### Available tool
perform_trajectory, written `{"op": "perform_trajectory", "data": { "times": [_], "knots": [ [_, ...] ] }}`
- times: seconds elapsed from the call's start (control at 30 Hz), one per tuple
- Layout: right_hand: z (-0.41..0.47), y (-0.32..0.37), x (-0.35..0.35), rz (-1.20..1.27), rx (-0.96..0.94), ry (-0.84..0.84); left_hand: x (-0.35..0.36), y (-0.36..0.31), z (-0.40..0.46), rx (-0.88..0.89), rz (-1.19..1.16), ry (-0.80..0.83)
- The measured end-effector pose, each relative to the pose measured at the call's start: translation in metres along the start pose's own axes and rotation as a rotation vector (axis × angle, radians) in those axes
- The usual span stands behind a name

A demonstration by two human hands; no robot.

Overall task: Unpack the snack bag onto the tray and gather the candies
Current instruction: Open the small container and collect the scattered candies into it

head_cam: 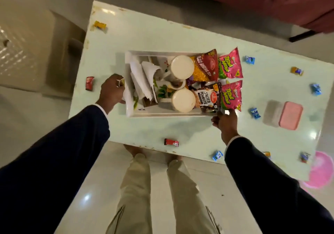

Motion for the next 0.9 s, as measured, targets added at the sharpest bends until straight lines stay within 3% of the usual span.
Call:
{"op": "perform_trajectory", "data": {
  "times": [0.13, 0.3, 0.67, 0.9],
  "knots": [
    [-0.015, -0.032, -0.007, 0.154, 0.090, -0.097, 0.022, -0.034, 0.021, 0.069, 0.181, 0.064],
    [-0.016, -0.044, 0.002, 0.218, 0.133, -0.160, 0.034, -0.044, 0.036, 0.064, 0.242, 0.068],
    [-0.021, -0.041, 0.013, 0.204, 0.122, -0.166, 0.029, -0.037, 0.047, 0.030, 0.229, 0.068],
    [-0.032, -0.045, 0.013, 0.233, 0.143, -0.124, 0.024, -0.032, 0.035, 0.127, 0.273, 0.022]
  ]
}}
Point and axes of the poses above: each hand's wrist, its own z-axis towards the middle knuckle, its own x-axis out of the palm, y = z × x, the point moved 4 cm from there along z, towards the middle knuckle, and after that the axes turned 3 degrees about y, right-handed, at the moved point
